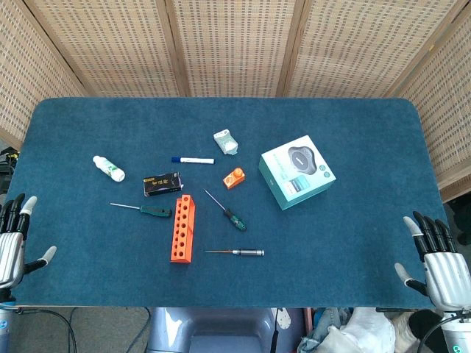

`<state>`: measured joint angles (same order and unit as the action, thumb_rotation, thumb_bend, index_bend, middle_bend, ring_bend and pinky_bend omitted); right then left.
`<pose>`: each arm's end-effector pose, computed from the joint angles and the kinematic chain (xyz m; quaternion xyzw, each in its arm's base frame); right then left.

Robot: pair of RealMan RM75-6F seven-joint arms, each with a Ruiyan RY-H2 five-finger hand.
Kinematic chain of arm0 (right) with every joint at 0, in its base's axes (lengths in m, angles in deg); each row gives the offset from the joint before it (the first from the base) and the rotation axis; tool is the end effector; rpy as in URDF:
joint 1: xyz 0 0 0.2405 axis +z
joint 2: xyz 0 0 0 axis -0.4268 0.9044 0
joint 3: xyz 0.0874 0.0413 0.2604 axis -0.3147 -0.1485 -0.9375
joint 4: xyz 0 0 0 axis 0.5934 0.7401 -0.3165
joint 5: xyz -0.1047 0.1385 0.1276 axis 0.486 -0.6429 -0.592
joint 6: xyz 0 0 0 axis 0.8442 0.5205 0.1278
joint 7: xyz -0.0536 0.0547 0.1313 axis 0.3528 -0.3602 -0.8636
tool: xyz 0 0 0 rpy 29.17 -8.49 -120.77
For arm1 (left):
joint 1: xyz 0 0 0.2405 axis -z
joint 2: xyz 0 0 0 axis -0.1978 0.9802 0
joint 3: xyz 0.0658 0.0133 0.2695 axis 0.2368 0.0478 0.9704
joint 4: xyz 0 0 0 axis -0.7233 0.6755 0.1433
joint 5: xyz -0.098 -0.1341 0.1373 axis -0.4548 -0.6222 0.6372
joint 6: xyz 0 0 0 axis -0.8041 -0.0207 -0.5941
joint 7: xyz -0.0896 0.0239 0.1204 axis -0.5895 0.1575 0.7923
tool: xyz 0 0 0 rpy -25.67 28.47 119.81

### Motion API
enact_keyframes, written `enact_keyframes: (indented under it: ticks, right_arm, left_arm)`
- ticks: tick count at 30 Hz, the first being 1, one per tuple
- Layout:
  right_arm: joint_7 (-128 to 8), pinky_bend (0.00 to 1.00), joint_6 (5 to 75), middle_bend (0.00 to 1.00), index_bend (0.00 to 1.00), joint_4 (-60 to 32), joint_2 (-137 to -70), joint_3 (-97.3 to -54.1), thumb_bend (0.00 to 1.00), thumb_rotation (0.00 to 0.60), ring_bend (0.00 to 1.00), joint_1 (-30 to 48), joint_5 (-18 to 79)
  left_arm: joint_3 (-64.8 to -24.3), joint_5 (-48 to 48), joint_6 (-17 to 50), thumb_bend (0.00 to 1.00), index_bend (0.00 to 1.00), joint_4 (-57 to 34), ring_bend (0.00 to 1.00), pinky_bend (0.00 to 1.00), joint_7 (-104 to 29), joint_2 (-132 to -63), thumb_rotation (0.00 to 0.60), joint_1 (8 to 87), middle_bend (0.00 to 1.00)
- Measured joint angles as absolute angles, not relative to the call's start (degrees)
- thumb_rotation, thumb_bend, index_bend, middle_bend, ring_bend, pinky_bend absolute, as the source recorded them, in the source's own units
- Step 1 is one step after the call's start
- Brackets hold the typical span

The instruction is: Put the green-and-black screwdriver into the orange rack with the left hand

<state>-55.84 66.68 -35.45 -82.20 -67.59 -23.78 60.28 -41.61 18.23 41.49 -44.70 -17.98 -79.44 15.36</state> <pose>-0.3137 -0.1679 0.1768 0.6048 -0.3482 0.4108 0.5867 -0.2944 0.1893 0.1577 -0.5627 -0.3701 -0.3558 0.6479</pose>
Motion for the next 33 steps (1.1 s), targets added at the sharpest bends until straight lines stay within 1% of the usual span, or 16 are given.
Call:
enact_keyframes:
  ticks: [26, 33]
  right_arm:
    - [-55.46, 0.0, 66.89, 0.0, 0.0, -35.71, -82.2, -67.78, 0.26, 0.6, 0.0, -23.83, 60.17]
    - [-55.31, 0.0, 66.62, 0.0, 0.0, -35.67, -82.28, -67.78, 0.26, 0.6, 0.0, -23.82, 59.85]
  left_arm:
    - [-41.71, 18.43, 41.36, 0.19, 0.0, -44.44, 0.0, 0.0, -18.76, -79.29, 0.6, 15.47, 0.0]
    - [-41.65, 18.62, 41.11, 0.19, 0.04, -44.4, 0.0, 0.0, -18.87, -79.43, 0.6, 15.65, 0.0]
